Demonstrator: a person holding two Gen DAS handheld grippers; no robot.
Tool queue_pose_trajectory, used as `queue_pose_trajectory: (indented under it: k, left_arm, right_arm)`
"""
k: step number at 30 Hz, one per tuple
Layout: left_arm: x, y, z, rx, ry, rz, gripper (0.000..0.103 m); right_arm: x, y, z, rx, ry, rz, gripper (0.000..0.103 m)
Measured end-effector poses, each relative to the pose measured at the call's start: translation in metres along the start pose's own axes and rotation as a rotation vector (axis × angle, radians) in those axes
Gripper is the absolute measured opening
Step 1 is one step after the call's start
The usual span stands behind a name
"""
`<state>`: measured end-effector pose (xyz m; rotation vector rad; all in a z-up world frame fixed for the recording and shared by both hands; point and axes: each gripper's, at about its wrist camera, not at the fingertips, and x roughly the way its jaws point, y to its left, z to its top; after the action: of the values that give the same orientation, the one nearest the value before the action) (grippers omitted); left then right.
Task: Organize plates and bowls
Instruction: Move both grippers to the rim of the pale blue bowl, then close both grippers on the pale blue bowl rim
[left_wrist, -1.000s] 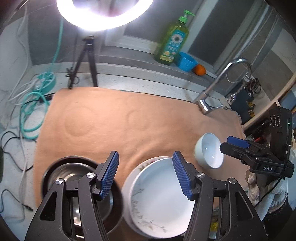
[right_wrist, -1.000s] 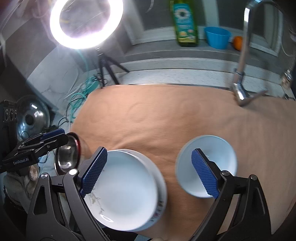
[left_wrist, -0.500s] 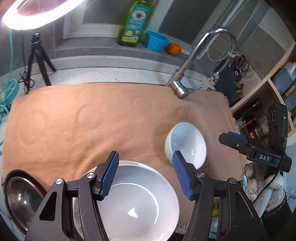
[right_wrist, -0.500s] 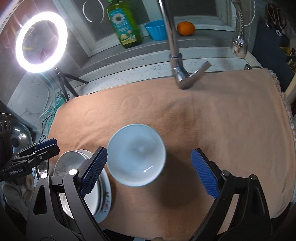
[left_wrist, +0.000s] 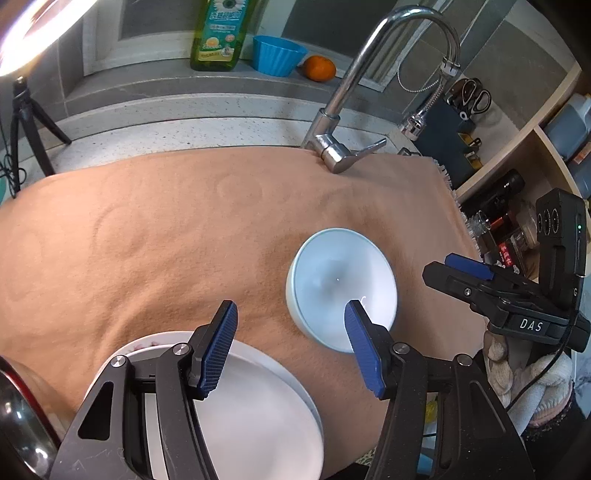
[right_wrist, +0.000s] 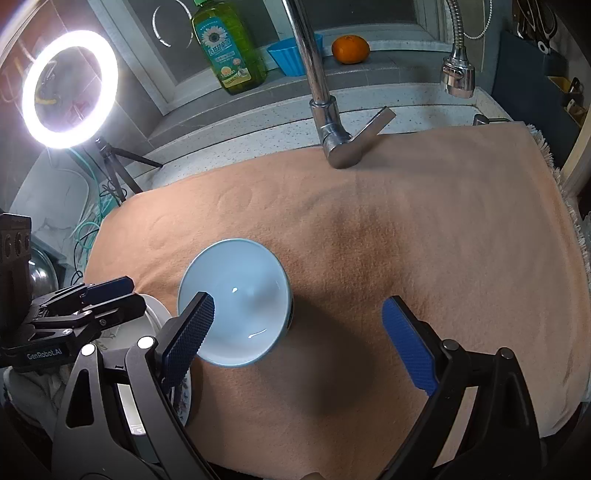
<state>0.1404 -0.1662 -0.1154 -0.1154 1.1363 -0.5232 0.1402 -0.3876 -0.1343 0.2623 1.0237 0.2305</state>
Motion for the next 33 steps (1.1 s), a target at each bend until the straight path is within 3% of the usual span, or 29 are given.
queue_pose_trajectory:
  k: [11, 16, 18, 20, 24, 26, 30, 33]
  left_arm:
    - [0.027, -0.008, 0.006, -0.014, 0.042, -0.015, 0.057]
    - [0.035, -0.012, 0.006, -0.019, 0.062, -0.026, 0.048]
    - [0.038, -0.012, 0.006, -0.023, 0.071, -0.031, 0.041]
    - [0.04, -0.011, 0.006, -0.029, 0.077, -0.03, 0.039]
    - [0.045, -0.009, 0.007, -0.036, 0.091, -0.03, 0.025]
    - [0.045, -0.008, 0.007, -0.036, 0.093, -0.028, 0.024]
    - [0.047, -0.005, 0.008, -0.041, 0.095, -0.022, 0.016]
    - [0.047, -0.003, 0.008, -0.041, 0.096, -0.019, 0.012]
  right_arm:
    - [0.022, -0.002, -0.003, -0.006, 0.034, 0.036, 0.091]
    - [0.033, -0.007, -0.004, 0.024, 0.073, 0.064, 0.07]
    - [0.037, -0.011, -0.005, 0.044, 0.091, 0.076, 0.057]
    - [0.042, -0.015, -0.006, 0.064, 0.111, 0.093, 0.052]
    - [0.048, -0.016, -0.008, 0.068, 0.132, 0.11, 0.039]
    - [0.05, -0.014, -0.009, 0.065, 0.138, 0.116, 0.036]
    - [0.057, -0.011, -0.009, 0.056, 0.16, 0.129, 0.014]
    - [0.059, -0.012, -0.009, 0.059, 0.162, 0.123, 0.012]
